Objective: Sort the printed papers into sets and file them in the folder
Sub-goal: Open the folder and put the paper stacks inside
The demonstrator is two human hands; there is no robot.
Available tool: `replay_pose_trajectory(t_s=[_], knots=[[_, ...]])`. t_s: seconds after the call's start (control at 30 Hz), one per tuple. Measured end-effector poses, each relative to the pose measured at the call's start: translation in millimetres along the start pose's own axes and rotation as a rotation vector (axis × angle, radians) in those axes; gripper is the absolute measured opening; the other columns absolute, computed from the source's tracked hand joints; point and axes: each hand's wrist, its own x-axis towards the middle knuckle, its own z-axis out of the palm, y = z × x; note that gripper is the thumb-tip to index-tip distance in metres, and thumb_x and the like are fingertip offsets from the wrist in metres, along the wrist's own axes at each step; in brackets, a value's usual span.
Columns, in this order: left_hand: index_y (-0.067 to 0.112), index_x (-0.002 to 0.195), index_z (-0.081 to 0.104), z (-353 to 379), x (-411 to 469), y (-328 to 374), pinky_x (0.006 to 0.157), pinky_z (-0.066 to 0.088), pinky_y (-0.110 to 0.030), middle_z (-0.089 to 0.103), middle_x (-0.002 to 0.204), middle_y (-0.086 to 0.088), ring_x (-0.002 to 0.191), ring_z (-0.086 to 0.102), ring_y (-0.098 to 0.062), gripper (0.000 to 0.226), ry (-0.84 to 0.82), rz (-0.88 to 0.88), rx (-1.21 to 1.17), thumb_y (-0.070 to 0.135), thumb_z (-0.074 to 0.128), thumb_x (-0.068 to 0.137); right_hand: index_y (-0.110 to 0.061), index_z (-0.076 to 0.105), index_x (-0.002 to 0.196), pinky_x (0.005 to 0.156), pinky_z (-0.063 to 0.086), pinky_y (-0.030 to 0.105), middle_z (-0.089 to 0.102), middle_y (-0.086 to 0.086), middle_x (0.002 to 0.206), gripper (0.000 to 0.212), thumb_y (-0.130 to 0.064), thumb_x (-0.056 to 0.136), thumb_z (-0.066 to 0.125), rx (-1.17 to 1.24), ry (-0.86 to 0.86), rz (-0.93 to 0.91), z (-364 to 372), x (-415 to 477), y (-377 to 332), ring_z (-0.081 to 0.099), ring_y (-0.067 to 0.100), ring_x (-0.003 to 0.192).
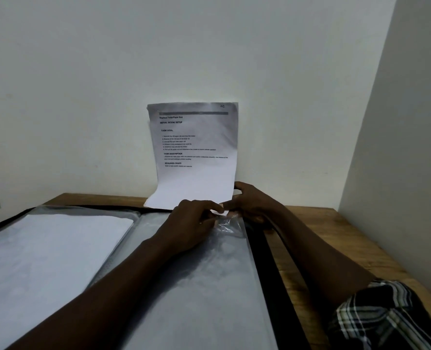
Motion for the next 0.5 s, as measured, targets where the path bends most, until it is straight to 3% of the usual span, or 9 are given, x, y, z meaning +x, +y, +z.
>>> replay_pose_trajectory(t_s=[0.03, 0.1, 0.2, 0.33, 0.43, 0.5], knots=[[0.028, 0.103, 0.073, -0.5, 0.4, 0.4, 0.078, 0.052, -0.028, 0.074, 0.079, 0.007, 0.076, 0.067, -0.005, 0.022, -0.001, -0.001, -0.005, 0.015, 0.068, 0.086, -0.008, 0.061, 0.114, 0.083, 0.057, 0.05, 0.07, 0.016, 0.105, 0.053, 0.003, 0.066, 0.08, -0.046, 0.009, -0.008, 0.1, -0.9, -1.5, 0.069, 0.035, 0.094], [0.027, 0.093, 0.074, -1.7, 1.5, 2.6, 0.072, 0.051, -0.027, 0.068, 0.066, 0.009, 0.064, 0.064, -0.004, 0.017, -0.007, 0.001, -0.005, 0.013, 0.068, 0.086, -0.012, 0.06, 0.111, 0.065, 0.056, 0.03, 0.069, 0.005, 0.094, 0.046, 0.002, 0.072, 0.078, -0.135, 0.019, -0.024, 0.5, -3.3, -4.8, 0.066, 0.02, 0.079], [0.024, 0.084, 0.075, -2.2, 2.7, 5.8, 0.068, 0.048, -0.026, 0.07, 0.071, 0.006, 0.066, 0.062, -0.006, 0.015, 0.013, 0.038, 0.019, 0.011, 0.068, 0.085, -0.01, 0.057, 0.121, 0.052, 0.045, 0.014, 0.065, -0.002, 0.087, 0.052, 0.003, 0.074, 0.076, -0.155, 0.02, -0.047, 2.3, -4.8, -7.2, 0.062, 0.005, 0.066], [0.022, 0.086, 0.073, -2.8, 4.8, 5.8, 0.068, 0.05, -0.028, 0.069, 0.074, 0.009, 0.067, 0.061, -0.008, 0.011, 0.134, 0.056, 0.004, 0.013, 0.068, 0.087, -0.011, 0.056, 0.129, 0.052, 0.043, 0.011, 0.062, -0.001, 0.094, 0.055, 0.002, 0.078, 0.073, -0.234, 0.028, -0.073, 3.0, -5.0, -12.4, 0.054, 0.003, 0.068], [0.028, 0.088, 0.071, -2.0, 4.2, 4.1, 0.075, 0.049, -0.033, 0.066, 0.075, 0.013, 0.072, 0.061, -0.008, 0.008, 0.125, 0.029, 0.045, 0.021, 0.068, 0.087, -0.01, 0.063, 0.116, 0.06, 0.047, 0.016, 0.066, 0.002, 0.103, 0.037, -0.003, 0.081, 0.072, -0.243, 0.02, -0.025, 1.2, -4.6, -19.1, 0.059, 0.009, 0.076], [0.033, 0.089, 0.069, -2.5, 3.2, 3.1, 0.081, 0.045, -0.038, 0.065, 0.074, 0.014, 0.079, 0.062, -0.009, 0.003, 0.084, -0.032, 0.082, 0.03, 0.069, 0.088, -0.012, 0.063, 0.104, 0.059, 0.051, 0.016, 0.067, 0.0, 0.095, 0.03, -0.006, 0.078, 0.076, -0.242, 0.001, 0.035, 0.8, -4.5, -20.6, 0.062, 0.011, 0.077]])
